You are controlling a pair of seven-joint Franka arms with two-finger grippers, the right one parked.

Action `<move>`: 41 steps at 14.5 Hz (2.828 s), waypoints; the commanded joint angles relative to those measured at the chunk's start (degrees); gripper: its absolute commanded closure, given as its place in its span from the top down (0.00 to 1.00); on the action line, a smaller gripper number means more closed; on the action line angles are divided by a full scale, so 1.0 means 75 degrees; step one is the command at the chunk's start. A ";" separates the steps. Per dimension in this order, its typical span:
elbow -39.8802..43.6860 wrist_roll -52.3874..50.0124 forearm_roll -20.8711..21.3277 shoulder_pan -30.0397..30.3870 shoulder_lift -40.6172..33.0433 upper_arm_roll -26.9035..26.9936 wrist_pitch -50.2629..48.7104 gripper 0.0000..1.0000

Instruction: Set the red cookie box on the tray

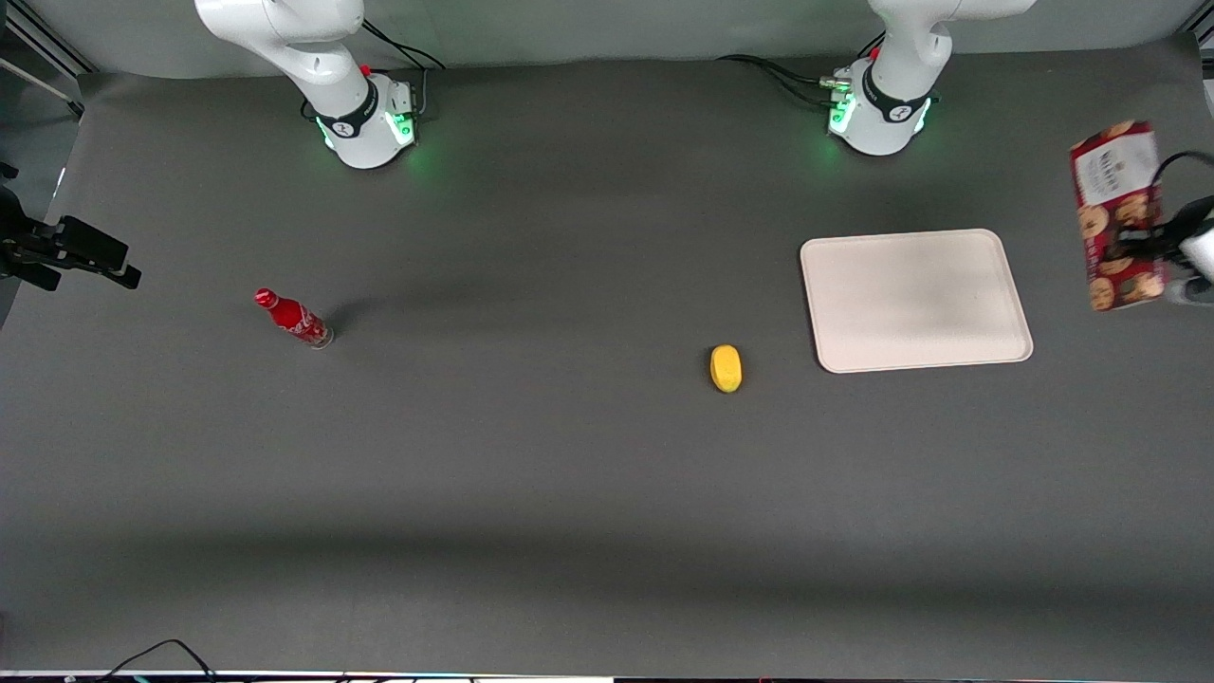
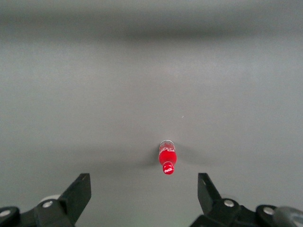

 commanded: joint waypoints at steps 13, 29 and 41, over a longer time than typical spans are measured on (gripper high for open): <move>-0.3061 0.0982 -0.0792 0.0059 0.1949 0.0300 0.5599 0.00; 0.2148 0.0612 -0.0889 -0.0011 0.0215 -0.0354 -0.1602 1.00; 0.3502 -0.1689 -0.0747 -0.0023 -0.0488 -0.2324 -0.3741 1.00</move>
